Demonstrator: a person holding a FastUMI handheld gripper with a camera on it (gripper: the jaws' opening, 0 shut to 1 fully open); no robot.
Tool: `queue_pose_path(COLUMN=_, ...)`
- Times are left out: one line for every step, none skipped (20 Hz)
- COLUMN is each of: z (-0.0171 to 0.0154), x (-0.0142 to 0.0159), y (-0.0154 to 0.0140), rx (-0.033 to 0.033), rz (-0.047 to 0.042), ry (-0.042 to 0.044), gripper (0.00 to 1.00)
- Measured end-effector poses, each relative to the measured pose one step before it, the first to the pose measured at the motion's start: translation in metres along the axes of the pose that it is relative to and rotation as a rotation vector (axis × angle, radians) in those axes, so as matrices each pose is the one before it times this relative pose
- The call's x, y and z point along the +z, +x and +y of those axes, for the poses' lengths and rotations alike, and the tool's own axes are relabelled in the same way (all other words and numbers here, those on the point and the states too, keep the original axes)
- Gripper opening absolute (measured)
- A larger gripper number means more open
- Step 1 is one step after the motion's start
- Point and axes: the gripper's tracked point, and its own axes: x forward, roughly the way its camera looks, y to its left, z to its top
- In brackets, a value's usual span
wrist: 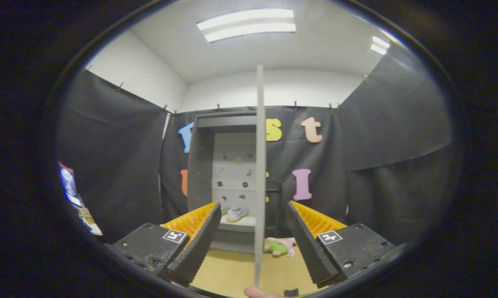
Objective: Open the shoe cabinet door, grab the shoes and put them into the shoe cabinet, then close the shoe cabinet door.
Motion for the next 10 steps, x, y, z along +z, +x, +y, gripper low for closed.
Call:
queue_pose_path(z=-0.02374, x=-0.00673, y=0.00060, rx=-0.06211, rz=0.00455, ry=-0.00596, gripper=1.00)
queue_pose_path(z=-0.02211, x=-0.00720, y=0.00187, rx=-0.05414, rz=0.01194, ry=-0.01070, gripper=1.00)
queue_pose_path(z=-0.01724, x=-0.00722, y=0.00360, rx=-0.04374, rz=0.01250, ry=-0.00748, gripper=1.00)
queue_pose_path(z=-0.01159, x=-0.00718, y=0.00582, rx=-0.02486, rz=0.01774, ry=-0.00230, gripper=1.00)
queue_pose_path(z=-0.00516, x=-0.00742, y=0.00808, rx=-0.00991, rz=0.02094, ry=-0.00204, gripper=1.00)
queue_pose_path(z=-0.00266, x=-0.00441, y=0.00786, rx=0.00218, rz=0.01992, ry=-0.00168, gripper=1.00)
queue_pose_path(z=0.00012, x=0.00124, y=0.00865, rx=0.00646, rz=0.01147, ry=-0.00286, gripper=1.00)
queue_pose_path(z=0.00029, x=-0.00065, y=0.00974, rx=0.01216, rz=0.01551, ry=-0.00721, gripper=1.00)
queue_pose_path(z=0.00071, x=-0.00076, y=0.00797, rx=0.01081, rz=0.01945, ry=-0.00709, gripper=1.00)
queue_pose_path(z=-0.00058, x=-0.00092, y=0.00799, rx=0.00542, rz=0.02296, ry=-0.01270, gripper=1.00)
